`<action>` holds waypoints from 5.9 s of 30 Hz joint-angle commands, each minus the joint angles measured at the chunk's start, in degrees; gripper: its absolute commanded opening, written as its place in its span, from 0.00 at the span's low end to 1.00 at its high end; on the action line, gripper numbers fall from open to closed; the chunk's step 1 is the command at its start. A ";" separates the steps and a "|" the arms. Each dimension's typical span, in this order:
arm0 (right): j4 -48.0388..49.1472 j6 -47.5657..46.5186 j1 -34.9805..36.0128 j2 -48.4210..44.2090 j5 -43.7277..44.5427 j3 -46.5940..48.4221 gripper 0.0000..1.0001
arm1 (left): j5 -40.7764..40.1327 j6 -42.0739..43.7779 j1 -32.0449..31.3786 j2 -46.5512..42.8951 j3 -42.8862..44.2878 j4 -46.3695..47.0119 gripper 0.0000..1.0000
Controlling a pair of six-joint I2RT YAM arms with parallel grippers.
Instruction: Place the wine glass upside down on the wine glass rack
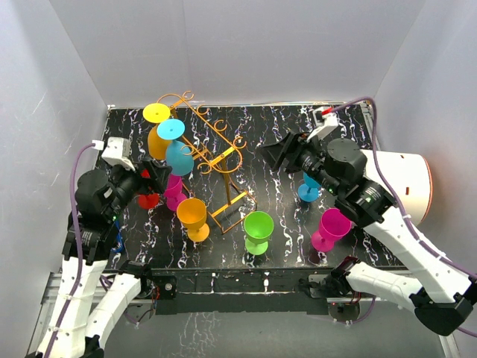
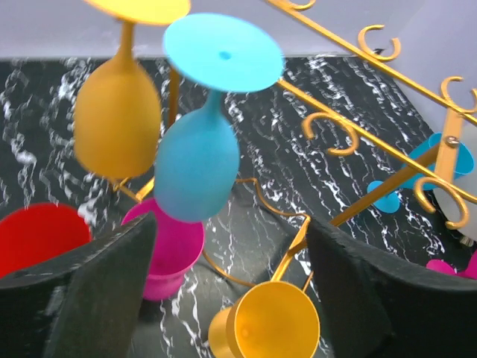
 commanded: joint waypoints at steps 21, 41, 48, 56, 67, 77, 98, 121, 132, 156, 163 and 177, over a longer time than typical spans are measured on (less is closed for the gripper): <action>1.75 0.31 0.18 -0.44 1.90 0.39 0.65 | -24.53 -25.13 0.19 17.90 4.25 -20.73 0.50; 2.20 -2.12 0.14 -2.25 5.26 -0.98 0.65 | -27.78 -21.05 0.27 29.14 4.61 -22.01 0.32; 2.47 -2.08 0.17 -2.52 5.25 -1.25 0.65 | -28.08 -18.65 0.26 29.05 5.40 -24.67 0.10; 2.65 -1.78 0.20 -2.95 5.28 -1.33 0.65 | -28.16 -17.06 0.22 29.25 6.68 -28.98 0.00; 3.97 -0.01 0.15 -2.39 3.14 -1.16 0.64 | -25.97 -18.82 0.20 21.22 14.77 -38.74 0.00; 6.55 3.04 0.14 0.31 -1.55 2.17 0.65 | -28.15 -21.04 0.19 11.30 24.73 -46.10 0.00; 16.91 9.45 0.16 -1.81 -8.32 -0.78 0.76 | -32.34 -17.39 0.25 4.65 50.44 -35.37 0.00; 36.27 48.55 0.46 8.81 -5.06 0.37 0.61 | 16.53 -26.82 0.19 19.36 29.76 27.72 0.00; 34.47 59.10 0.91 14.36 3.79 4.92 0.61 | 20.87 -31.41 0.11 29.02 28.62 38.66 0.00; 42.11 63.06 1.22 27.11 5.97 15.37 0.53 | 20.40 -32.54 -1.02 29.66 23.40 43.36 0.00; 42.54 63.33 1.44 26.94 5.86 14.74 0.32 | 21.69 -35.22 -1.72 28.35 21.31 45.01 0.00; 43.60 60.06 2.44 24.33 9.83 12.10 0.00 | 23.66 -37.62 -3.95 24.58 18.23 42.62 0.00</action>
